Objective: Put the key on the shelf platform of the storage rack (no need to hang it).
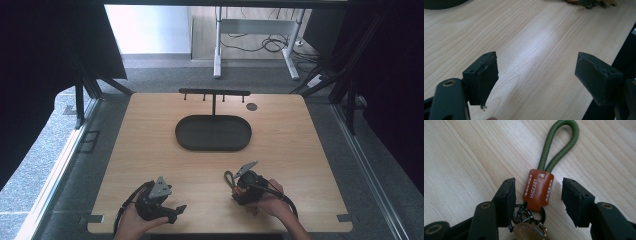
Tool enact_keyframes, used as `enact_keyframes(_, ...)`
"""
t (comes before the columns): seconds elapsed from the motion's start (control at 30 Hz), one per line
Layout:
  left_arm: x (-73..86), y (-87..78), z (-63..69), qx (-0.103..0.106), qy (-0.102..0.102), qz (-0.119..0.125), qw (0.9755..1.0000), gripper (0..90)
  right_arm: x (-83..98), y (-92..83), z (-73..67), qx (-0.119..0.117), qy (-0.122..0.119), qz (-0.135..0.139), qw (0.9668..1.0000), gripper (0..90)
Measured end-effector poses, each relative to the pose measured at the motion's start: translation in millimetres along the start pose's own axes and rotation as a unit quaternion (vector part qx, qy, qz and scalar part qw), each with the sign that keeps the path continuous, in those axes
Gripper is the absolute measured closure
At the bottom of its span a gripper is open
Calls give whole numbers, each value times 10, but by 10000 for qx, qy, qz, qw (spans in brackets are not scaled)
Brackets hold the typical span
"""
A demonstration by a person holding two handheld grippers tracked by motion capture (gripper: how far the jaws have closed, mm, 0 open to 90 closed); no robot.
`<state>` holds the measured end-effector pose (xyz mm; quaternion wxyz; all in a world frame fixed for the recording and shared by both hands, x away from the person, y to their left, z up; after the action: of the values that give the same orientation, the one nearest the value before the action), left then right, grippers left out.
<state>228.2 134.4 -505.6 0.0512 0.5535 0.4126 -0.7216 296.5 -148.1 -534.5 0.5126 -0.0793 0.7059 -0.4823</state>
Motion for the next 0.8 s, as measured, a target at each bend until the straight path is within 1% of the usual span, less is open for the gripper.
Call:
enact_keyframes(0.1,1,-3,-2,-6,-3,6,10000,193,1,26,-19,-8,-22,-77,10000,497)
enact_keyframes(0.13,-1,-4,-1,-4,-4,9,10000,193,-2,24,-18,7,-22,-84,10000,524)
enact_keyframes(0.17,-2,-5,-1,-5,-2,11,10000,193,-2,24,-18,7,-22,-84,10000,524)
enact_keyframes(0.27,-4,-3,1,-2,1,17,10000,193,1,15,-19,5,-53,-86,9999,573)
enact_keyframes(0.33,-3,2,2,0,-1,12,10000,193,-2,6,-18,5,-53,-155,9999,622)
enact_keyframes(0.4,-1,7,3,1,8,8,10000,193,-9,6,-20,-3,-49,-205,9998,642)
enact_keyframes(0.53,-4,8,7,12,14,8,10000,193,-18,6,-21,-35,-60,-265,9996,655)
enact_keyframes(0.63,0,10,0,4,9,1,10000,193,-20,4,-33,-11,-115,-275,9996,660)
enact_keyframes(0.73,2,11,-2,-2,1,1,10000,193,-18,-1,-30,-25,-138,-247,9996,662)
enact_keyframes(0.8,-3,5,1,-4,-3,13,10000,193,-23,-20,-24,-17,-112,-201,9997,663)
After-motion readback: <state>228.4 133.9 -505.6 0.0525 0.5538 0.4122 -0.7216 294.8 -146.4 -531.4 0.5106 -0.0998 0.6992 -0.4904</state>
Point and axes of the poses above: each handheld gripper's, and its own axes: y roughly forward along the jaws, x roughly out of its underside, z roughly to its right, the point moved 3 cm from there along y, roughly forward along the jaws, and after that the axes turned 15 degrees about z, right-handed, at the moved point
